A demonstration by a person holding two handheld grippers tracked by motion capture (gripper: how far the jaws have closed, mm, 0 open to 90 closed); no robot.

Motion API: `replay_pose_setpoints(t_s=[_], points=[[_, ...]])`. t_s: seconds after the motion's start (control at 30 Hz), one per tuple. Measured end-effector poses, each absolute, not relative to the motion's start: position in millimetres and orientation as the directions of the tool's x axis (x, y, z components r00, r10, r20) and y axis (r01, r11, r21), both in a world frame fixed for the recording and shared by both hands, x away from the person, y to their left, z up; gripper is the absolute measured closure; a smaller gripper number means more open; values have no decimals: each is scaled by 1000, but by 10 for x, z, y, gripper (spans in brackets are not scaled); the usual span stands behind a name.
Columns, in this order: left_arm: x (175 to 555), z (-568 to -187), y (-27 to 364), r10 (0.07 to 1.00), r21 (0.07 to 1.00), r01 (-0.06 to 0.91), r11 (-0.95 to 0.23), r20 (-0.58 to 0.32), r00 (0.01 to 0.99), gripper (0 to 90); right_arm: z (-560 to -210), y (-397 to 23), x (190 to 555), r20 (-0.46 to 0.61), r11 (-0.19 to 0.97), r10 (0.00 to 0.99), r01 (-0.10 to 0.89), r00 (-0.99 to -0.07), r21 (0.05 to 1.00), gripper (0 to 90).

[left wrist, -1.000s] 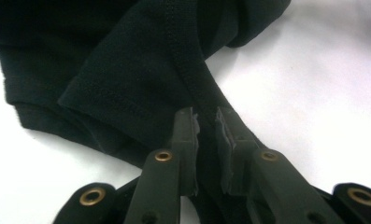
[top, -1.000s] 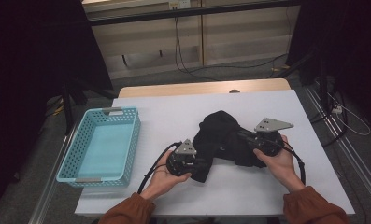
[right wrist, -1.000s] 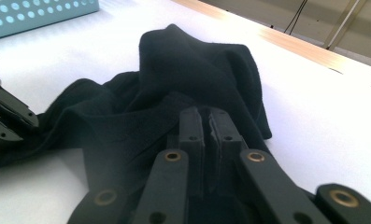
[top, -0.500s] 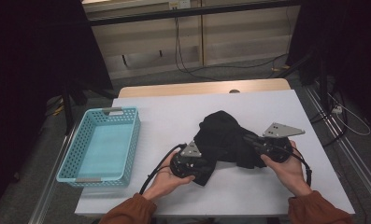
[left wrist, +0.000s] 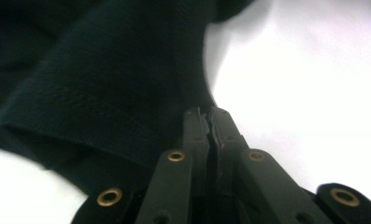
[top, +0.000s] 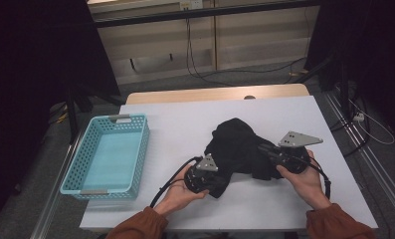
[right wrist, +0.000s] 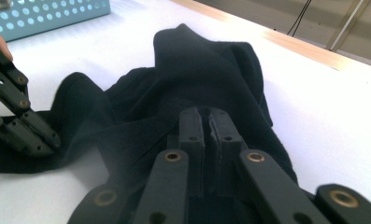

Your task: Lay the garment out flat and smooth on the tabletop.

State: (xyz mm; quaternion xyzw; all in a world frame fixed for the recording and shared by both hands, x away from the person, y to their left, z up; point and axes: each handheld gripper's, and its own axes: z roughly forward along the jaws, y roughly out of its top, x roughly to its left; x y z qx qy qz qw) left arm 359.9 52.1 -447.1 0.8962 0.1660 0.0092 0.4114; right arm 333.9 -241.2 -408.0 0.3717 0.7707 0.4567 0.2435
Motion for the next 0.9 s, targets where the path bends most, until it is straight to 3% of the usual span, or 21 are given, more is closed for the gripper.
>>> replay_pose_setpoints(t_s=[0.23,0.9], points=[[3671,-4167,767,378,831,300,-469,-118,918,869,-4031,-2418,3351,-39,299,797,336,-603,893,861],[3823,-3627,1108,494,925,272,-266,-111,862,870,-3608,-2363,3398,-56,234,800,224,-597,946,862]])
